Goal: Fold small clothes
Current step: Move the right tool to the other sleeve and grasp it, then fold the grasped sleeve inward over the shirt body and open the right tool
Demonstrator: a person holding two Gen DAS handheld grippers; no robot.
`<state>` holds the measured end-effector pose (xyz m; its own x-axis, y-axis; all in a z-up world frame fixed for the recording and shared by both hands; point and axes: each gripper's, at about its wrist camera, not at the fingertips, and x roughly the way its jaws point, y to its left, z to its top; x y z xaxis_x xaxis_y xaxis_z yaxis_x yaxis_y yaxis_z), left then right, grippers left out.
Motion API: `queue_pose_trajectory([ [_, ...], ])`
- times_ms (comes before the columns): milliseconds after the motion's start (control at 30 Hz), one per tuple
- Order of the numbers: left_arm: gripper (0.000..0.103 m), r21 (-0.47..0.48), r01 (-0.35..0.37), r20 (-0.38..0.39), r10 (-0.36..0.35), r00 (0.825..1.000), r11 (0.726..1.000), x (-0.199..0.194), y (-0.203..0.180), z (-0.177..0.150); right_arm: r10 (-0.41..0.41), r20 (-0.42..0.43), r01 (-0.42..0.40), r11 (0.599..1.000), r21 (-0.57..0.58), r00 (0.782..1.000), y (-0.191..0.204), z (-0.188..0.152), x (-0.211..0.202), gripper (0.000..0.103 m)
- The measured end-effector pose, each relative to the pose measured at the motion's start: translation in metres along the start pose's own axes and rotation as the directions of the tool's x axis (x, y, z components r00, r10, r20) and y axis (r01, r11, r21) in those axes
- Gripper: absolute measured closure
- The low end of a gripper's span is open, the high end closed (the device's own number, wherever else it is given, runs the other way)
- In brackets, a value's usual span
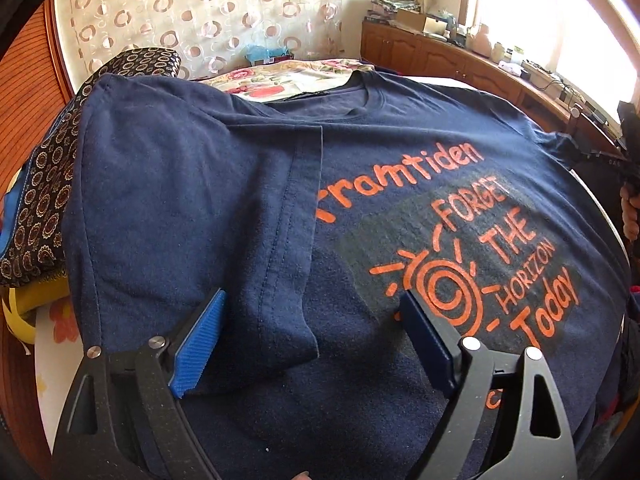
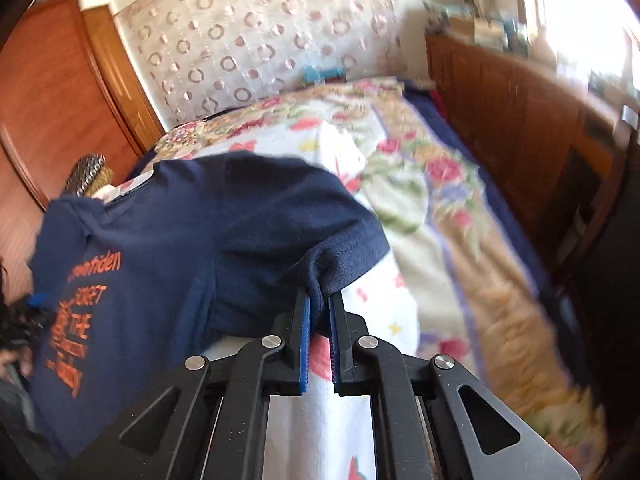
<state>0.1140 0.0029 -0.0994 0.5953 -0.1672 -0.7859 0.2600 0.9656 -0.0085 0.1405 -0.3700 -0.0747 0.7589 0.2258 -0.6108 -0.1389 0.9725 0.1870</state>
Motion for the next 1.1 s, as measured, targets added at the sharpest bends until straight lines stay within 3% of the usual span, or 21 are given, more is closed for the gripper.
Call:
queue_pose_trajectory([
  [100, 0.015, 0.0, 0.0, -0.001, 0.0, 1.0, 1.0, 0.0, 0.0, 0.001, -0.025, 0.052, 0.028, 0.997, -0.073, 0.998, 0.019, 0.007, -0.013, 0.096],
  [233, 0.015, 0.0, -0.001, -0.001, 0.001, 1.0, 1.0, 0.001, 0.0, 0.001, 0.017, 0.095, 0.001, 0.982, -0.188, 0.995, 0.061, 0.015, -0.024, 0.096],
  [467, 0.015, 0.004, -0.003, 0.001, 0.003, 1.0, 1.0, -0.001, 0.0, 0.001, 0.121, 0.038, -0.102, 0.942, -0.319, 0.992, 0.116, -0.003, -0.007, 0.096],
  [767, 0.015, -0.052, -0.008, 0.156, 0.016, 0.988, 0.999, -0.051, 0.002, 0.002, 0.105, -0.07, -0.123, 0.925, -0.36, 0.992, 0.122, -0.026, 0.028, 0.095],
  [1000, 0.015, -0.089, 0.003, 0.262, 0.02, 0.965, 0.996, -0.089, 0.001, 0.007, 0.1, -0.038, -0.107, 0.936, -0.335, 0.994, 0.111, -0.028, 0.003, 0.079],
  [1100, 0.015, -0.082, 0.017, 0.283, 0.006, 0.959, 0.997, -0.099, -0.004, 0.009, 0.116, -0.006, -0.11, 0.927, -0.358, 0.993, 0.114, -0.032, -0.014, 0.078],
])
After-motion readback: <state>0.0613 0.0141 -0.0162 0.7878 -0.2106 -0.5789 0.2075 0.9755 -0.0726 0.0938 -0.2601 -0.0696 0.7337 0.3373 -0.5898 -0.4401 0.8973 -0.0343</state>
